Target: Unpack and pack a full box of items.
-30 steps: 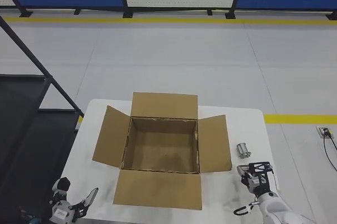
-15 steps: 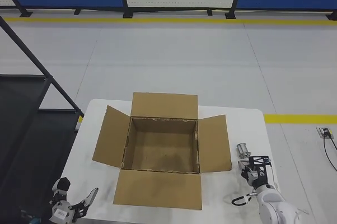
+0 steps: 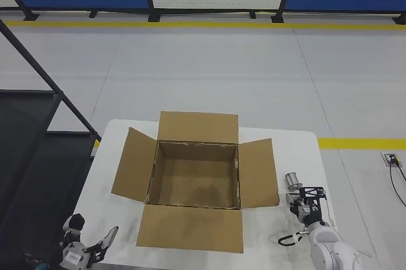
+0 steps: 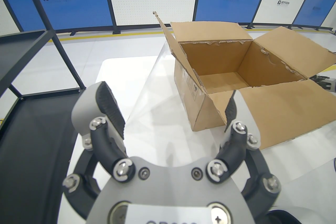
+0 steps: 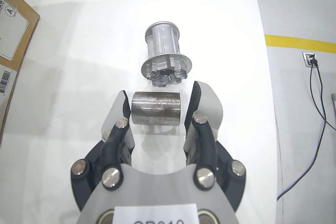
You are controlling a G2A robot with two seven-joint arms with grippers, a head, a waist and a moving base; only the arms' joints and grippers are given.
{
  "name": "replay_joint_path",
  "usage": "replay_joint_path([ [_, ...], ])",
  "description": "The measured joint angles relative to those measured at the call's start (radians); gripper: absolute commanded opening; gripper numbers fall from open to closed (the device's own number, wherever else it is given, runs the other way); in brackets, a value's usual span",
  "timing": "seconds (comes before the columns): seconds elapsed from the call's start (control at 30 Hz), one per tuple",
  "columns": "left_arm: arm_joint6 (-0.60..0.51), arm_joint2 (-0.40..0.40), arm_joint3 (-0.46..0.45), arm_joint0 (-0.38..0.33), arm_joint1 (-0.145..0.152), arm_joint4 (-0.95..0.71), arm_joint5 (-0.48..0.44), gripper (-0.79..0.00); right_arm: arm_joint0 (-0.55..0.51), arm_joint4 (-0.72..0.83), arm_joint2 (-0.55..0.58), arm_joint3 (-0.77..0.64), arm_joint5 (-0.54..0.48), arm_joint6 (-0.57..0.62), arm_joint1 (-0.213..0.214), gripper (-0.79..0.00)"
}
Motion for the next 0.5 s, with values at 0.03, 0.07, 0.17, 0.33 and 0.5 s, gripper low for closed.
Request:
replay_joint_path([
  [0.03, 0.0, 0.0, 0.0, 0.0, 0.0, 0.0, 0.0, 0.0, 0.0, 0.001, 0.0, 0.0, -0.001, 0.001, 0.0, -0.296],
  [0.07, 0.0, 0.0, 0.0, 0.0, 0.0, 0.0, 0.0, 0.0, 0.001, 0.0, 0.0, 0.0, -0.001, 0.003, 0.001, -0.305],
  [0.17, 0.0, 0.0, 0.0, 0.0, 0.0, 0.0, 0.0, 0.0, 0.002, -0.001, -0.001, 0.0, -0.002, 0.006, 0.002, -0.314],
  [0.33, 0.0, 0.0, 0.0, 0.0, 0.0, 0.0, 0.0, 0.0, -0.003, 0.005, 0.001, -0.008, 0.0, 0.001, 0.004, -0.326],
  [0.5, 0.0, 0.0, 0.0, 0.0, 0.0, 0.0, 0.0, 0.0, -0.021, 0.018, 0.012, -0.028, -0.006, -0.007, 0.006, -0.354],
])
